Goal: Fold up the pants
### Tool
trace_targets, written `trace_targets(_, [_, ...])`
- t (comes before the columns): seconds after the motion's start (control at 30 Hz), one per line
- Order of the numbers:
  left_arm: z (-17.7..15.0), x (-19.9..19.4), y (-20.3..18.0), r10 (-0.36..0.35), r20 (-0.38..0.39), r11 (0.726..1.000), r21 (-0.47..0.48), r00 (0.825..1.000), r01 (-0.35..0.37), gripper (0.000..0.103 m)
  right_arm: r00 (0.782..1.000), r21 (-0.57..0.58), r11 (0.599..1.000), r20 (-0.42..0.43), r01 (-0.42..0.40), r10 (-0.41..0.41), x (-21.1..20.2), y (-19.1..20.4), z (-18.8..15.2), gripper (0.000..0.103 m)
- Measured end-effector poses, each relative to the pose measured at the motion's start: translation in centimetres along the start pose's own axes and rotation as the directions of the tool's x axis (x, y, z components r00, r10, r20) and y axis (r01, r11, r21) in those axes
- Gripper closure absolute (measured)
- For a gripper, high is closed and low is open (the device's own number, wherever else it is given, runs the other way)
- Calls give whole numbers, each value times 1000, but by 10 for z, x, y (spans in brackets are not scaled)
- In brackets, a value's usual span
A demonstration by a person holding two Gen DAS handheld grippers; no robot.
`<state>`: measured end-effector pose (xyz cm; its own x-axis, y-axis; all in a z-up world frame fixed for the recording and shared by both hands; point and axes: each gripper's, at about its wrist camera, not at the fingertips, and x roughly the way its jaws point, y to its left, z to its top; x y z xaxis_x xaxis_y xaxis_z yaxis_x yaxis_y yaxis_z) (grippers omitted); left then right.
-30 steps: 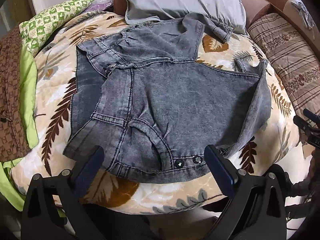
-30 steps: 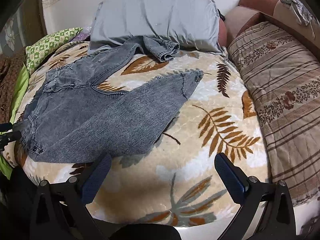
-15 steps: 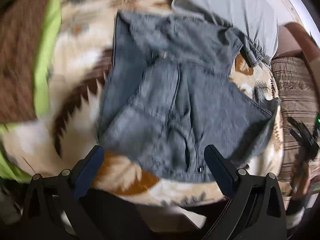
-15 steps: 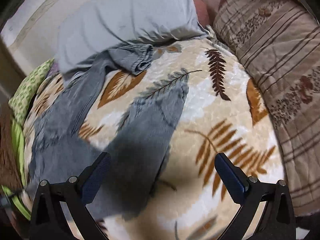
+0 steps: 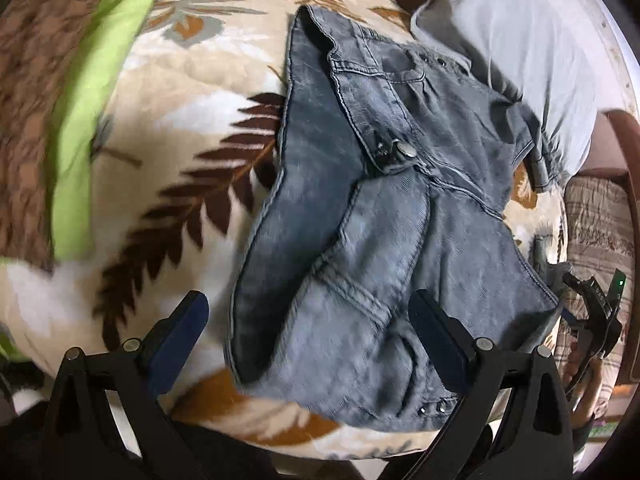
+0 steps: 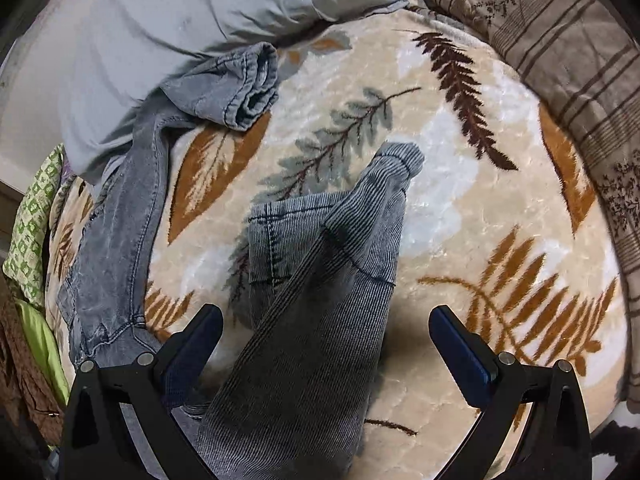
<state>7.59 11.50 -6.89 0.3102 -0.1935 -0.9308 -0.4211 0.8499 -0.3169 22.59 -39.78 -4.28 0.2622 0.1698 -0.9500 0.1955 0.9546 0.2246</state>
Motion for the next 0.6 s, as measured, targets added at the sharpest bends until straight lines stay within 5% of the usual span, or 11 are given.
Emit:
trace_targets(0.2, [0,23,-18,-10,-155,984,173,988,37,2,999,-20,999,-19,31,-31,0,-1,0,2])
trace_targets(0.3, [-16,21,-17,-63,-217,973,204,974,108,3,999,-43,998,-18,36,-37,0,-1,-3,13])
trace_targets(0.33, [-22,18,-16,-72,-230,969,214,970,123,16,999,-49,998,-22,37,-38,1,-1,-3,29])
trace_targets(0.37, [-26,16,-17,-60,-235,965,234,970,117,49,999,-53,998,-26,34,-35,2,-1,-3,59])
trace_targets(0.43, [-33,15,-20,-11,-266,962,262,964,84,92,999,-52,999,-51,-13,10,1,-4,-6,100])
trace_targets(0.6, [-49,-24,-32,1,-135,941,335,991,44,92,987,-49,994,118,-102,107,-68,-24,-23,101])
